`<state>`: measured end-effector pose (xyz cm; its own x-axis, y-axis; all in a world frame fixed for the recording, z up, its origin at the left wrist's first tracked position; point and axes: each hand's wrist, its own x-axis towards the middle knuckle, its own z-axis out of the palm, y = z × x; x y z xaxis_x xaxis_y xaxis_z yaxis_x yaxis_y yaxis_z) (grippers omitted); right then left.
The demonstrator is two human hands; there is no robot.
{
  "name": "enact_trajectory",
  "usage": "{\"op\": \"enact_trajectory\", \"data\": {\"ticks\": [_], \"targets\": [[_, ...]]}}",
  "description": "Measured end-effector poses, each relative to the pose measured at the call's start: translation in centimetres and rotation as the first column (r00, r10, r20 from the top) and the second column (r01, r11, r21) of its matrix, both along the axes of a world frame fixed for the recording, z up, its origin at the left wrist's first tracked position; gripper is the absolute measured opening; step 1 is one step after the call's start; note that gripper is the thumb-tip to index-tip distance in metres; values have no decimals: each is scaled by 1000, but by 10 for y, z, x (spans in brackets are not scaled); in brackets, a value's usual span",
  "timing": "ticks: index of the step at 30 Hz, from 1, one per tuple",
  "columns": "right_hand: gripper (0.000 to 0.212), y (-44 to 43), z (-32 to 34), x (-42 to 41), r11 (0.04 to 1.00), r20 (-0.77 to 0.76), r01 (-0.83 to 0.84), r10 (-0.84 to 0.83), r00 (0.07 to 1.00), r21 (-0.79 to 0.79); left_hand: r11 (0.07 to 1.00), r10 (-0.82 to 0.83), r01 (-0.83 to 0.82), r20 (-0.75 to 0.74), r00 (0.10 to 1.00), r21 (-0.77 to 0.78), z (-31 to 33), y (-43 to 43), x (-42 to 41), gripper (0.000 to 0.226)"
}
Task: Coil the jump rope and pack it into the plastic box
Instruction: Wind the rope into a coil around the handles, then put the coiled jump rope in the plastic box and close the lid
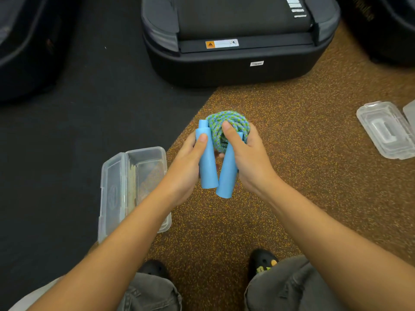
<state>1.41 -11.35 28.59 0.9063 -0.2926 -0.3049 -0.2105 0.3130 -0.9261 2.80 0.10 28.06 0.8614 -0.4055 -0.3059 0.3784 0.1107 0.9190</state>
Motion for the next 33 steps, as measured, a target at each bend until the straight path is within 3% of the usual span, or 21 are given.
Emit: {"op": "enact_trajectory", "data": {"ticks": [4,12,16,20,22,26,33], "targets": [[34,5,0,0,982,-27,32,-28,999,186,999,-31,31,-21,999,-30,-1,-4,-7,43],[48,22,-8,-5,982,-26,-67,73,997,177,995,65,-76,-142,988,-68,-12,6,-8,49],[62,31,-8,-9,962,-19,-130,139,990,242,995,93,-90,-82,992,35,-12,21,-9,67],[60,41,-2,-9,956,13,-179,181,983,233,989,83,-73,-73,994,132,-14,38,-8,89],[59,46,2,-8,959,19,-194,194,981,206,985,58,-50,-46,997,167,-4,46,-11,85],[60,62,6,-9,968,16,-188,188,982,166,975,-8,4,15,1000,222,16,66,-23,45],[55,92,11,-13,973,-5,-210,211,977,100,924,115,-133,73,991,359,24,109,-38,44]]}}
